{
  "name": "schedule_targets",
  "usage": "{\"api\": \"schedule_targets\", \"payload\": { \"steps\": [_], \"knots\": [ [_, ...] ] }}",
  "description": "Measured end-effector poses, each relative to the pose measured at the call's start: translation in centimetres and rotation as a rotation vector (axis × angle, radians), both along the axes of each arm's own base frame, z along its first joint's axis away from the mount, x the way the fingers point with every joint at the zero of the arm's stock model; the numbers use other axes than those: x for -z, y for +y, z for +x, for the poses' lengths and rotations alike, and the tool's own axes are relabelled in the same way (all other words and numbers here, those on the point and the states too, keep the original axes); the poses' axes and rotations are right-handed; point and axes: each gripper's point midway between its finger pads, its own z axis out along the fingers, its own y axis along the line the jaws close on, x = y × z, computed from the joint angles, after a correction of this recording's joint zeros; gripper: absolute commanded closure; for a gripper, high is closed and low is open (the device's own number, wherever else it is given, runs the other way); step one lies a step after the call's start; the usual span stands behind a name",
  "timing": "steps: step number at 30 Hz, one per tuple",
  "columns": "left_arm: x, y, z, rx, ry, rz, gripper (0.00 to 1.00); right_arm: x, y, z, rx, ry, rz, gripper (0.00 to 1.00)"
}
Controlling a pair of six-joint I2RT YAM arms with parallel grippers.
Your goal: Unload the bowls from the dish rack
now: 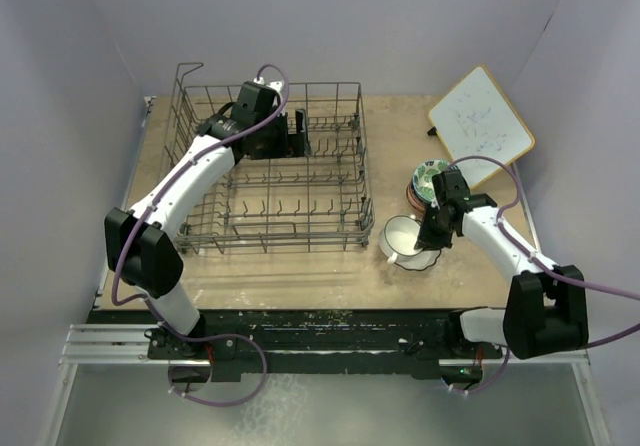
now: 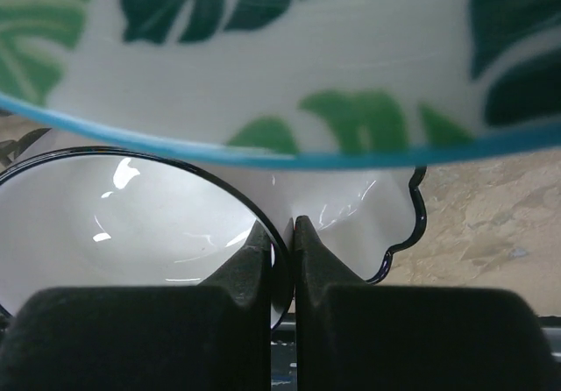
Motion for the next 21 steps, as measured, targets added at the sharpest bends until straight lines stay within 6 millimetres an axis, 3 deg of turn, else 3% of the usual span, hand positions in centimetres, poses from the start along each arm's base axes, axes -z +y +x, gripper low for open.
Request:
{"api": "schedule_targets", "payload": {
  "steps": [8, 21],
  "knots": [
    [0.4, 0.1, -0.2, -0.005, 0.011, -0.001, 0.01, 0.8, -0.5, 0.2, -0.003, 0.022, -0.007, 0.99],
    [0.7, 0.2, -0.7, -0.004, 0.019, -0.002, 0.01, 1.2, -0.2, 0.3, -0.013, 0.031, 0.007, 0.64]
  ]
}}
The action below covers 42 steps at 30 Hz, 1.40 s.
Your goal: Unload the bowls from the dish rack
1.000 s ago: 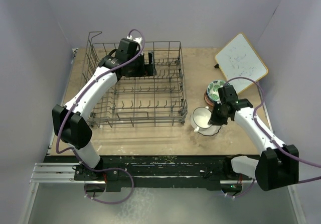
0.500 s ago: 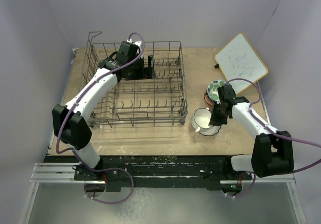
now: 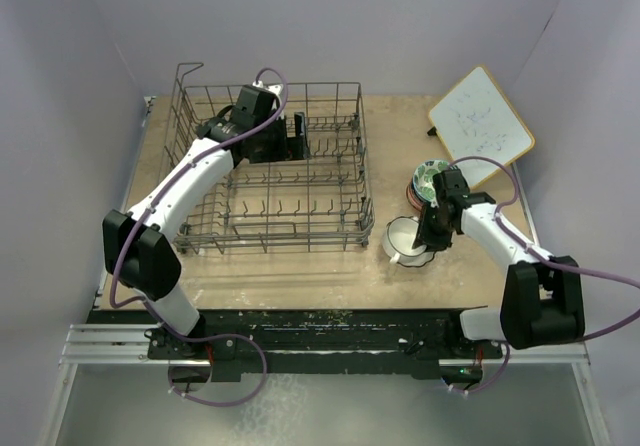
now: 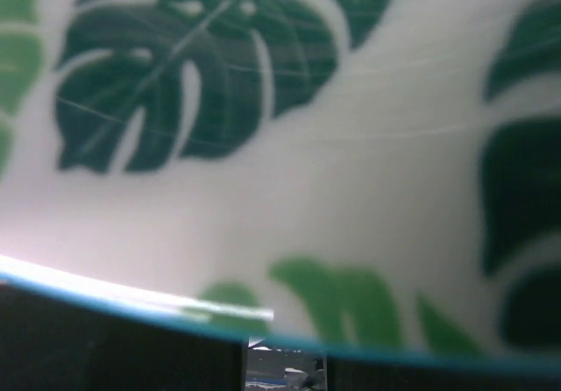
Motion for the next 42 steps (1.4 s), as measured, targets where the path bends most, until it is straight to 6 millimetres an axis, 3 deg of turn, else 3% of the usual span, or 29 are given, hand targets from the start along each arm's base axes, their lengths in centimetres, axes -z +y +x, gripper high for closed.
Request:
{"api": "schedule_targets", "payload": {
  "steps": [3, 12, 20, 24, 31, 36, 39, 42],
  "knots": [
    [0.0, 0.0, -0.1, 0.001, 0.0, 0.0, 0.01, -0.2, 0.0, -0.1, 0.001, -0.004, 0.001, 0.61],
    [-0.1, -0.2, -0.2, 0.011, 0.002, -0.01, 0.01, -1.5, 0.0, -0.6, 0.008, -0.035, 0.008, 0.4],
    [-0.2, -0.3, -0.1, 0.013, -0.005, -0.016, 0.01, -3.4, -0.2, -1.2, 0.012, -0.077, 0.011, 0.4],
    [-0.2, -0.3, -0.1, 0.013, -0.005, -0.016, 0.01, -5.7, -0.2, -0.8, 0.013, -0.136, 0.016, 0.42],
    [-0.2, -0.1, 0.0, 0.005, -0.007, -0.006, 0.01, -12.0, -0.2, 2.1, 0.002, -0.337, 0.022, 0.51],
    [-0.6, 0.3, 0.1, -0.005, -0.017, 0.014, 0.01, -15.5, 0.3, 5.9, -0.036, -0.438, 0.019, 0.51],
    [-1.0, 0.4, 0.2, -0.01, -0.023, 0.018, 0.01, -16.0, 1.3, 8.5, -0.064, -0.455, 0.02, 0.51],
    [-0.9, 0.5, 0.2, -0.013, -0.021, 0.022, 0.01, -15.7, 3.7, 10.3, -0.122, -0.444, 0.027, 0.51]
  ]
}}
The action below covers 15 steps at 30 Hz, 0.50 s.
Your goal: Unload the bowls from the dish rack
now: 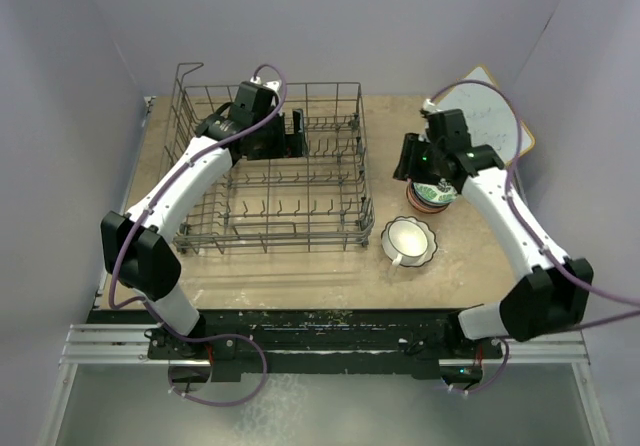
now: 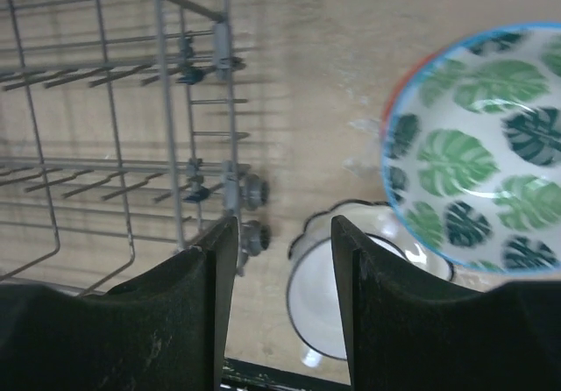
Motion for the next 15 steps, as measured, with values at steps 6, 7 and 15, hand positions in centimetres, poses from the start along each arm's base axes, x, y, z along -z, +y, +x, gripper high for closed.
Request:
{"api": "schedule_targets", "payload": {
  "steps": [6, 7, 15],
  "knots": [
    [0.0, 0.1, -0.1, -0.002, 0.003, 0.003, 0.01, 2.0, 6.5, 1.8, -0.144, 0.042, 0.0, 0.66],
    [-0.1, 0.2, -0.2, -0.003, 0.002, 0.004, 0.01, 2.5, 7.0, 1.9, -0.155, 0.052, 0.0, 0.7],
    [-2.0, 1.0, -1.3, -0.015, -0.036, -0.001, 0.01, 4.9, 9.5, 2.9, -0.198, 0.105, -0.005, 0.95]
  ]
}}
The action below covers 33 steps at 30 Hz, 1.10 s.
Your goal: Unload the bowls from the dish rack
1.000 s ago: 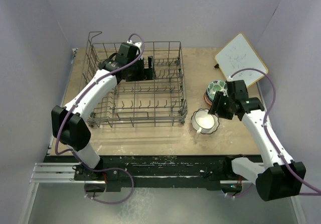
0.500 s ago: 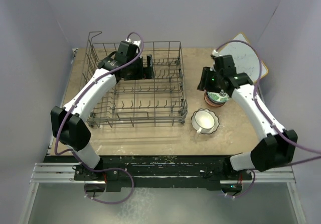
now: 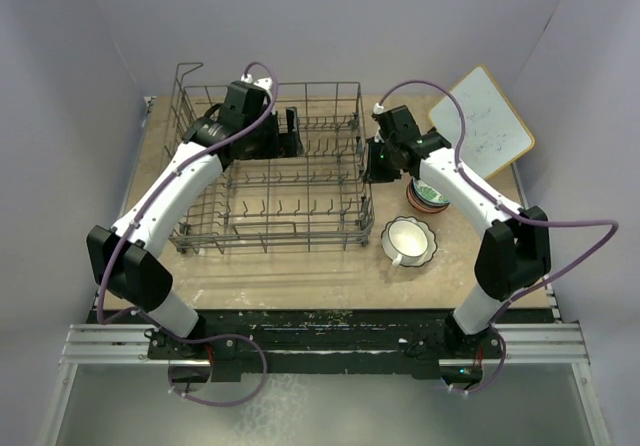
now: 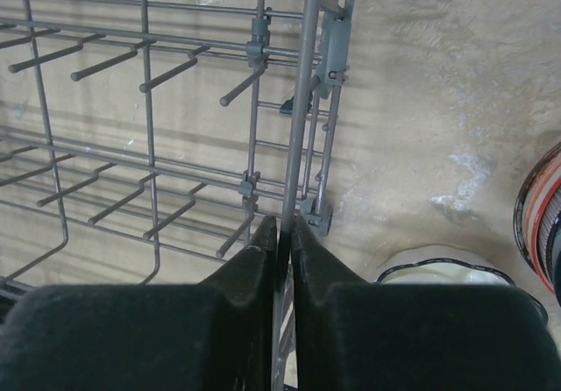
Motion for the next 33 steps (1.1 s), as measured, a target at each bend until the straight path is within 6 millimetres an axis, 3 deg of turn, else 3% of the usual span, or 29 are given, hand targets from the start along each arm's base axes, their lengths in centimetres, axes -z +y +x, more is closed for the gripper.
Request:
{"api": "schedule_targets", "payload": {
  "steps": [6, 8, 17, 20, 26, 33],
  "knots": [
    [-0.3, 0.3, -0.1, -0.004, -0.012, 0.009, 0.01, 0.0, 0.7, 0.3, 0.006, -0.003, -0.047, 0.98],
    [-0.1, 0.3, -0.1, -0.005, -0.008, 0.012, 0.01, 0.0, 1.3, 0.4, 0.001, -0.008, -0.064, 0.93],
    [0.3, 0.4, -0.3, -0.003, 0.003, 0.016, 0.01, -0.9, 2.9, -0.8, -0.017, -0.032, -0.078, 0.3],
    [0.2, 0.3, -0.3, -0.001, 0.001, 0.012, 0.01, -3.1, 2.1, -1.4, 0.006, -0.08, -0.081, 0.27],
    [0.2, 0.1, -0.3, 0.009, 0.003, 0.003, 0.01, -9.9, -0.4, -2.7, 0.068, -0.223, -0.035, 0.25],
    [0.2, 0.0, -0.3, 0.011, 0.003, 0.001, 0.01, -13.0, -2.1, -5.3, 0.096, -0.287, 0.017, 0.25]
  ]
}}
